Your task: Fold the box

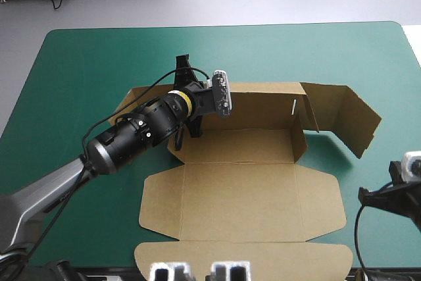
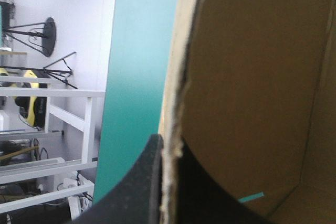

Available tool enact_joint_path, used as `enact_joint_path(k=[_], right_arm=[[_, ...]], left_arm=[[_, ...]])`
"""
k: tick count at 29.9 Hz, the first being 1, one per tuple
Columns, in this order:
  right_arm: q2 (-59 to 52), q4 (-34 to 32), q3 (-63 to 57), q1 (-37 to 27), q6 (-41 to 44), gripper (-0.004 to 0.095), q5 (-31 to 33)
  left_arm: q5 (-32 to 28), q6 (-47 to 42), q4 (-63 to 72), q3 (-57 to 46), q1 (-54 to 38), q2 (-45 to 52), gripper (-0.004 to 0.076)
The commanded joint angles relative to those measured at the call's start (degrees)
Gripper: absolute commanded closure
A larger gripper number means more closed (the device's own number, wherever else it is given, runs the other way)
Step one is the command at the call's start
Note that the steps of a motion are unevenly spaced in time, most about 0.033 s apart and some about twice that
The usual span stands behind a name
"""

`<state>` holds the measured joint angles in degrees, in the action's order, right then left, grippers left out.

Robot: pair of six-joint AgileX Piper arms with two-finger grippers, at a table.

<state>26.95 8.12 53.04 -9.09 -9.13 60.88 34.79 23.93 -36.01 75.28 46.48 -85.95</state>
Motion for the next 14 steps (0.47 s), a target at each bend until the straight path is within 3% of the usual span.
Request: enact_joint_path(k=[1, 14], right_arm=[[7.8, 3.37, 6.6, -0.02, -0.04, 0.0921, -4.9], [35.17, 19.61, 28.45, -0.02, -8.28, 0.0921, -3.33]], left_arm=[[-9.24, -8.47, -8.57, -4.02, 0.28, 4.76, 0.0733], [-11.06, -31.51, -34.71, -18.19, 0.28, 5.23, 0.0733]])
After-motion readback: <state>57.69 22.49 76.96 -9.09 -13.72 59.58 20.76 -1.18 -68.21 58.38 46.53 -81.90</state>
